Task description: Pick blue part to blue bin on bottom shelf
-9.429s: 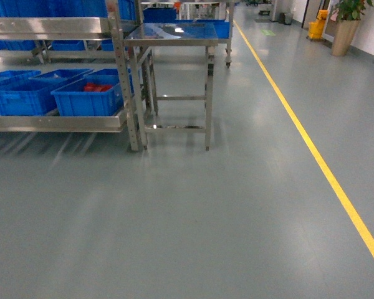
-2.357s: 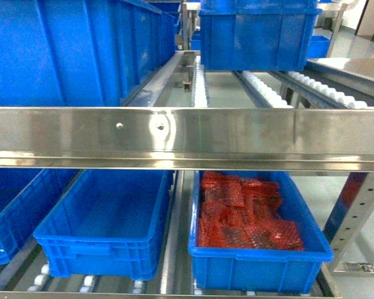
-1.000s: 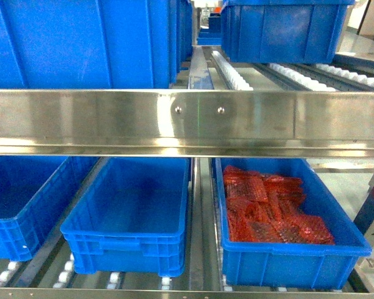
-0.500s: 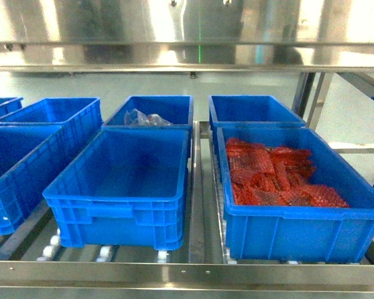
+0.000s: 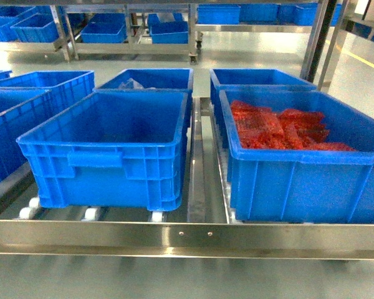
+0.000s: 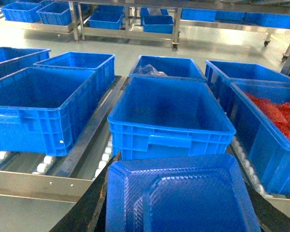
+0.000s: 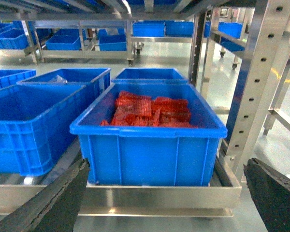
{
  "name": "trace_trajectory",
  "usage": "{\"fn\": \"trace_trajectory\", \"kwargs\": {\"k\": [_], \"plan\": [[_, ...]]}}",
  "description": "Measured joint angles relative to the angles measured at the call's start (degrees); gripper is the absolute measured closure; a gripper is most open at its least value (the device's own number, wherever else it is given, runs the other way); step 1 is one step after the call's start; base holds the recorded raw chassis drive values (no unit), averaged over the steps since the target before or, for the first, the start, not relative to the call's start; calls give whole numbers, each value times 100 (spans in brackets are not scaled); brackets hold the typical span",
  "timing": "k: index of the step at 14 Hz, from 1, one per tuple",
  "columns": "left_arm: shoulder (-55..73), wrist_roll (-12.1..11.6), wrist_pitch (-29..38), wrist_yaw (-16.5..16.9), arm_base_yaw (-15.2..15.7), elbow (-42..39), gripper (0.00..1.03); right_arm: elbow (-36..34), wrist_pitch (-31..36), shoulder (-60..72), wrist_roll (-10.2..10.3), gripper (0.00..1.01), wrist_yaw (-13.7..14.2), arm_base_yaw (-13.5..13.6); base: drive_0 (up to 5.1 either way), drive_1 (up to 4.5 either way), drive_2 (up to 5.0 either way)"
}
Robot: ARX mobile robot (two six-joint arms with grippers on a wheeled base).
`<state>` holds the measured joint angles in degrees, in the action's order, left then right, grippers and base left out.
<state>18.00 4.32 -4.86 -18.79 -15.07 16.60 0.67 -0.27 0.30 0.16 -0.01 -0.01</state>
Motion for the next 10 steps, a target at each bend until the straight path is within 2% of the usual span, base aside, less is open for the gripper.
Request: {"fn": "trace_trajectory", "kwargs": {"k": [10], "plan": [[0,2,-9,15,0,-11,59,0,-7,0,-2,3,-2,0,0,0,0]]}}
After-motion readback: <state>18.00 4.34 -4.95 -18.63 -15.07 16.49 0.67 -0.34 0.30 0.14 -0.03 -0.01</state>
